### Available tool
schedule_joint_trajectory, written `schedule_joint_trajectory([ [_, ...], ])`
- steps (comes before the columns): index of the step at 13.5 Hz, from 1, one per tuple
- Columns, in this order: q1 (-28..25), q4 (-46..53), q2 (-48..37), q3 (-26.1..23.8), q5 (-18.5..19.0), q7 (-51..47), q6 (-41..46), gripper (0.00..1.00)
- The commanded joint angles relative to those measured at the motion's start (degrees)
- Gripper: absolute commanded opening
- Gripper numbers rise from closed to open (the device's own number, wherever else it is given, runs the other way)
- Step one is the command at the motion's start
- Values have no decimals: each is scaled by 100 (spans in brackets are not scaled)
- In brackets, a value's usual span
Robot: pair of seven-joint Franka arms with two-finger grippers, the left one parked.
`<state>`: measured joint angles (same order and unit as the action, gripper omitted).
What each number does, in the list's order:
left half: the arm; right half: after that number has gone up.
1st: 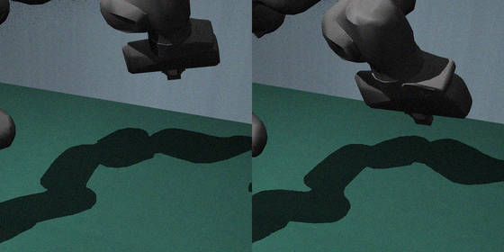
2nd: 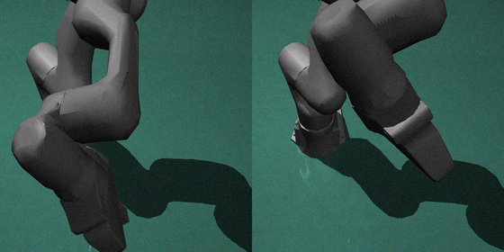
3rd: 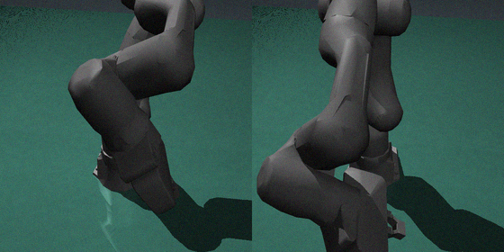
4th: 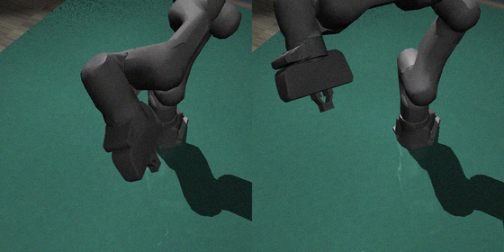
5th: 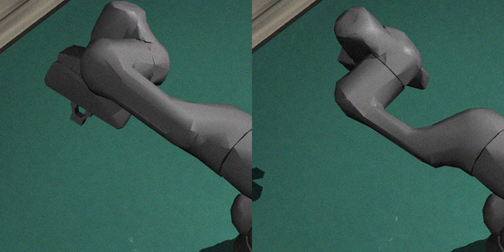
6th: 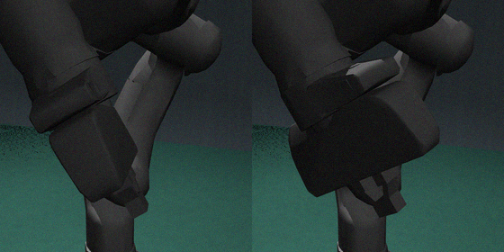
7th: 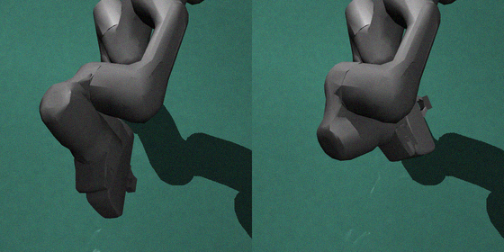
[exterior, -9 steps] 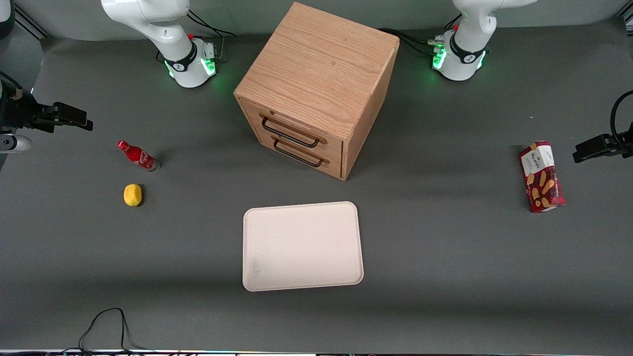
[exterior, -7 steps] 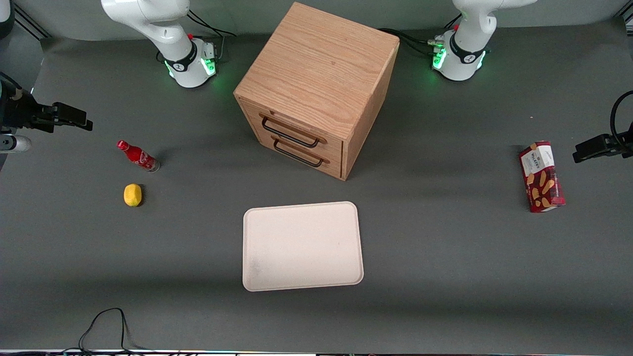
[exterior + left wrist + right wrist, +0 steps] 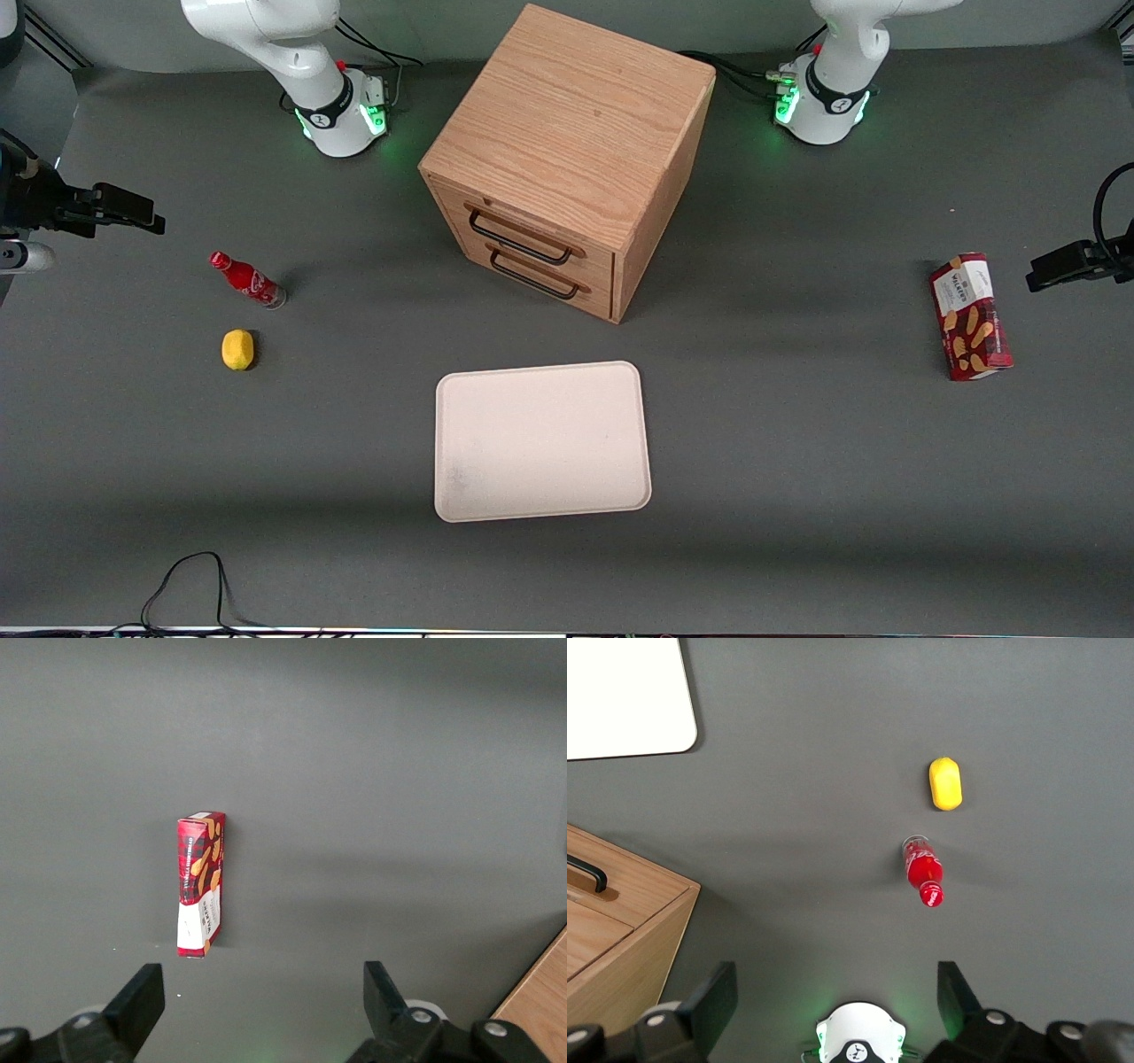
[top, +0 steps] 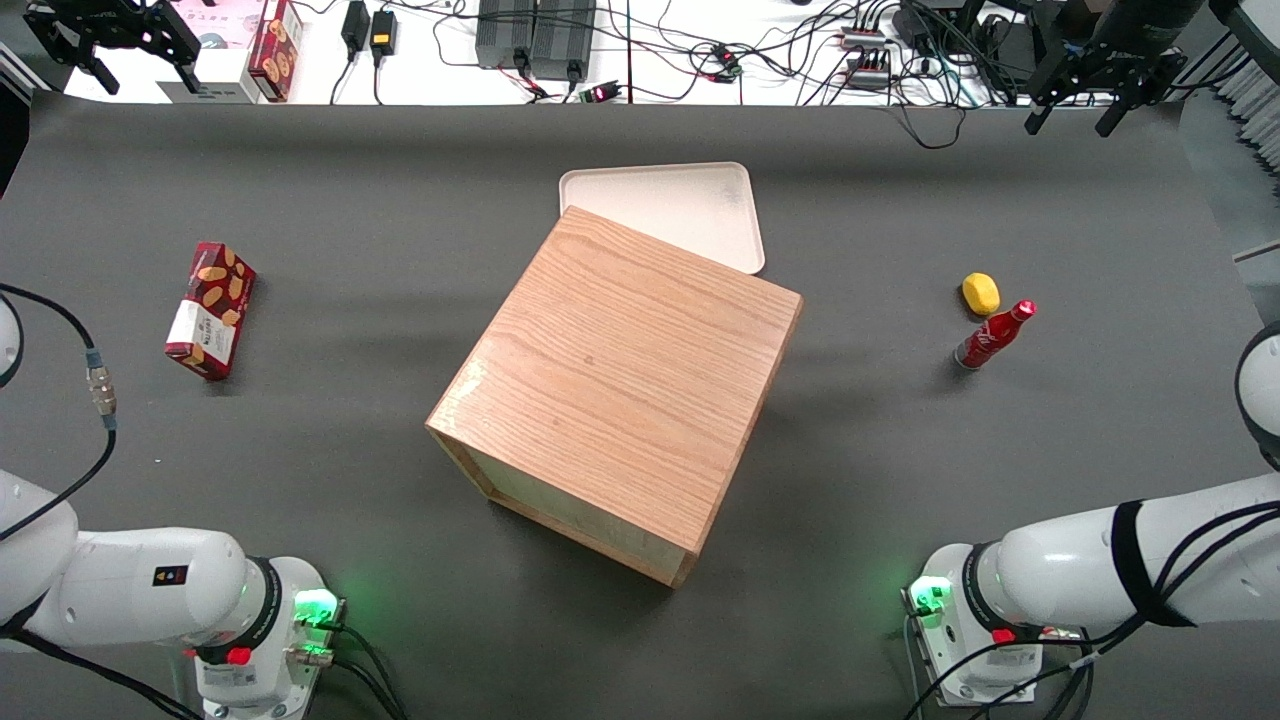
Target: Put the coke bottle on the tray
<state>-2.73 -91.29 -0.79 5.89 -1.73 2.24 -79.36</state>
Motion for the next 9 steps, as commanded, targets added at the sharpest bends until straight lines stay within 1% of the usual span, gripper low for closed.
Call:
schedule_joint_trajectory([
  [1, 18, 155, 105, -36, -91, 65, 78, 100],
  [4, 36, 146, 88, -36, 32, 118, 78, 100],
  [7, 1, 146, 26, -44, 392, 83, 52, 100],
  [9, 9, 155, 9, -44, 401, 83, 35, 100],
])
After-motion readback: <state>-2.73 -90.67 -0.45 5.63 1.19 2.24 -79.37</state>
